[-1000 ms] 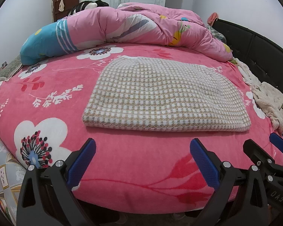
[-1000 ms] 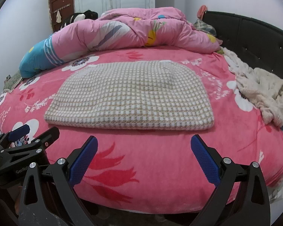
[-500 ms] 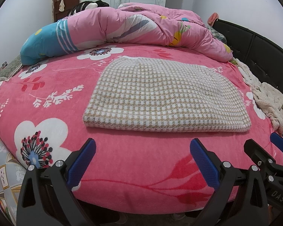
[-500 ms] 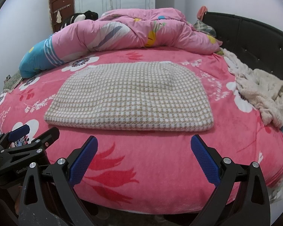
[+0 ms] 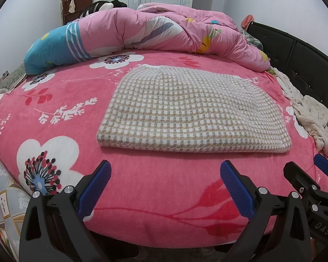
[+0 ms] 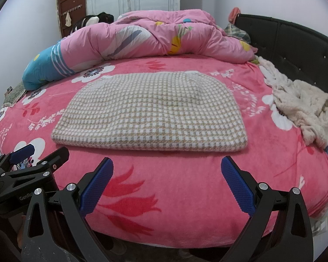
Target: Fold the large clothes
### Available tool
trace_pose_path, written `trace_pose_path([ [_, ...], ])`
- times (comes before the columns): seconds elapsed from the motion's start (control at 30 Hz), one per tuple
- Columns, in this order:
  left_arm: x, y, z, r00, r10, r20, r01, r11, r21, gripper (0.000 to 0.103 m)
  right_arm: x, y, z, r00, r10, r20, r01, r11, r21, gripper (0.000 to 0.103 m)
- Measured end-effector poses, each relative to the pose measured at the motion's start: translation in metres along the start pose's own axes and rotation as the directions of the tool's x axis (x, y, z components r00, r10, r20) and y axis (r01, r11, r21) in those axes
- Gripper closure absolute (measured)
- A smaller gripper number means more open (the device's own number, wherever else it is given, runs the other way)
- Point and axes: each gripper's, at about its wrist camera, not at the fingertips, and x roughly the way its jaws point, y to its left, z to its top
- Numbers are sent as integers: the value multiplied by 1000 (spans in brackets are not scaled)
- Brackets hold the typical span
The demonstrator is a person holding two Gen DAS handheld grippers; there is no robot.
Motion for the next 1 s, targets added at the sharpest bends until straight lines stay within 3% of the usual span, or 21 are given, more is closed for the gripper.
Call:
trace_pose_path([
  [1.0,0,1,0,1000,-2,-1,2,1000,2,5,1,-1,1,1000,3,1,-3,1000,-7,8],
])
